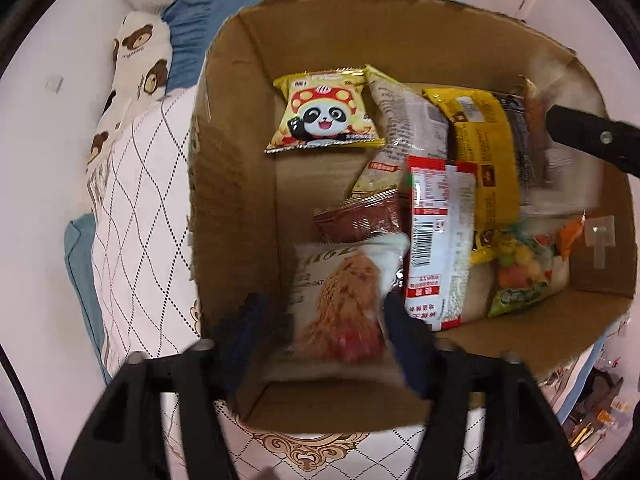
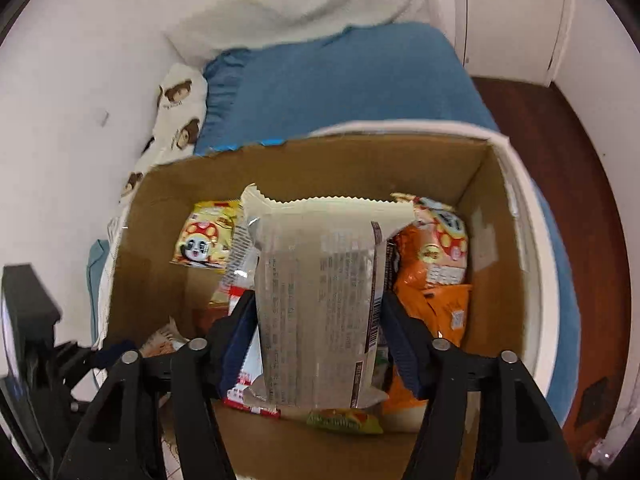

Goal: Organize snacks
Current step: 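Carry both packets into the box and open both tools, then move both tools back over the last snacks on the bed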

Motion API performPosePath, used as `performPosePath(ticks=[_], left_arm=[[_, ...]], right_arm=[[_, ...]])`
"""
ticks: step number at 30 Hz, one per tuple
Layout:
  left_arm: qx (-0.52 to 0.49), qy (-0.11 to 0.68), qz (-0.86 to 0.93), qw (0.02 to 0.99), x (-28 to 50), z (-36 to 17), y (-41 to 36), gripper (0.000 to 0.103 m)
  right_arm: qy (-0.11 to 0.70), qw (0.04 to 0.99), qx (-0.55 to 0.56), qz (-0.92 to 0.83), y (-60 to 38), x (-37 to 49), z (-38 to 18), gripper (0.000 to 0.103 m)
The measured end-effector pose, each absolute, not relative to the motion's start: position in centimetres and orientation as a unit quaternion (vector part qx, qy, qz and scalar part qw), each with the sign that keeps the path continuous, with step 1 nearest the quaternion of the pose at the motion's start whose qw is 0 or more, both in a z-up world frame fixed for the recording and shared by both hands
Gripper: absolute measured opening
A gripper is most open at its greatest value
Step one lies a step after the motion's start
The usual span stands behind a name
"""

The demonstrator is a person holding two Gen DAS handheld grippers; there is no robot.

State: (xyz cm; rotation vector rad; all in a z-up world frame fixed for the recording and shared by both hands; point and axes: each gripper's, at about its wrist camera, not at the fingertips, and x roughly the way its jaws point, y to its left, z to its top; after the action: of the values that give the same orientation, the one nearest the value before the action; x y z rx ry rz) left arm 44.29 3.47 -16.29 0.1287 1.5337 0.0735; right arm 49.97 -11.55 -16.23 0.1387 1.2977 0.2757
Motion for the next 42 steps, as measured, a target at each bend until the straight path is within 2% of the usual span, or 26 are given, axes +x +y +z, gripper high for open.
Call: performPosePath(ticks=[1,2,5,18,27,42], left_arm=[[0.047,0.696,0.031,0.716,44.4,-16.4,3.6,0.079],[0.041,0.696,0.029,0.716,44.5,-16.6,3.7,0.083],[0.036,0.687,0.033,0.725,44.4,-16.2,3.7,0.085],[-0.017,0.651,0.047,0.757,43.4,-14.4,4.0,0.085],[-0.038,0.608,0.033,0.792,41.5,-11.0,2.3,0.085],[-0.036,0.510,0.020,0.859,33.8,-4.7,1.1,0.085]], right_arm=[[0.605,0.783,0.066,0.128,-11.5,50.4,-16.9,0.101],[0.607,0.782,0.066,0.127,-11.5,50.6,-17.1,0.101],[0.608,0.782,0.054,0.124,-11.5,51.0,-17.0,0.101],[0.599,0.793,0.040,0.109,-13.3,48.2,-14.6,0.101],[0.571,0.816,0.018,0.089,-14.8,43.4,-12.5,0.101],[0.501,0.862,0.015,0.079,-16.9,34.1,-6.5,0.101]])
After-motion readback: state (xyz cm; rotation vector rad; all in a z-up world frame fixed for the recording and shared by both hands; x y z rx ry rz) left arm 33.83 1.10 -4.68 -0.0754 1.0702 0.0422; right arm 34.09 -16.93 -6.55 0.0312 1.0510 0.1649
